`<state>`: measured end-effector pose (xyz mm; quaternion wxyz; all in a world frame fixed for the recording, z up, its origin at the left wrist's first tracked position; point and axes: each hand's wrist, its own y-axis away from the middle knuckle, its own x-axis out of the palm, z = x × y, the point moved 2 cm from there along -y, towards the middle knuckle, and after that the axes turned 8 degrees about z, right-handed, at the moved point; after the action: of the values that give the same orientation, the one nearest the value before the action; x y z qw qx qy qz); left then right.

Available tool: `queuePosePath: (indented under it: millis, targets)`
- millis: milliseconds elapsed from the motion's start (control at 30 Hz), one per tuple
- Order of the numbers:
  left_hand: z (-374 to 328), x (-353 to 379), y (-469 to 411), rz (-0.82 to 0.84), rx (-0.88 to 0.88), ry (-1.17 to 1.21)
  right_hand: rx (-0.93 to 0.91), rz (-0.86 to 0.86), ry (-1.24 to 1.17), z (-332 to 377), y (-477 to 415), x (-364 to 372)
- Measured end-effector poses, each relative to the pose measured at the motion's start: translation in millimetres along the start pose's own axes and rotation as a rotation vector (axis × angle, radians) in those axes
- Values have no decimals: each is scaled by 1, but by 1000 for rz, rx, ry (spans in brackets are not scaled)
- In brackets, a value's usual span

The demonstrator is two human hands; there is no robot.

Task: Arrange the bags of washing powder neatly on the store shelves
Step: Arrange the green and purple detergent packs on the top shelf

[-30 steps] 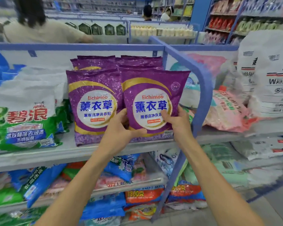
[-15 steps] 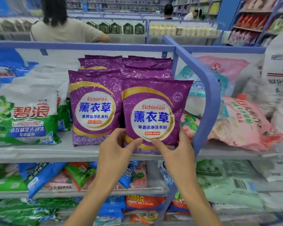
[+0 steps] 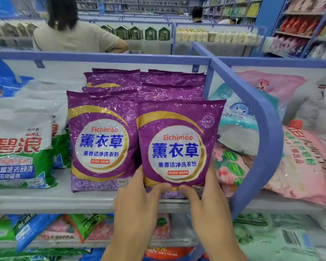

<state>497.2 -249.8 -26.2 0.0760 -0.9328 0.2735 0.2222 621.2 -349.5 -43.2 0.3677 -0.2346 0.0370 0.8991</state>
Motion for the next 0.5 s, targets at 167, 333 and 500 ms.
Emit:
queuePosePath:
  millis: [167,333,500]
  targets:
    - [-5,0,-6,-46,-14,-22,19,-68,5,-3,-5,2]
    - [-6,-3,2,-29,40,-73,20,-44,-5,-5,3,0]
    - [-4,-3,6,-26,99,-97,-15,-48,-11,0,10,-1]
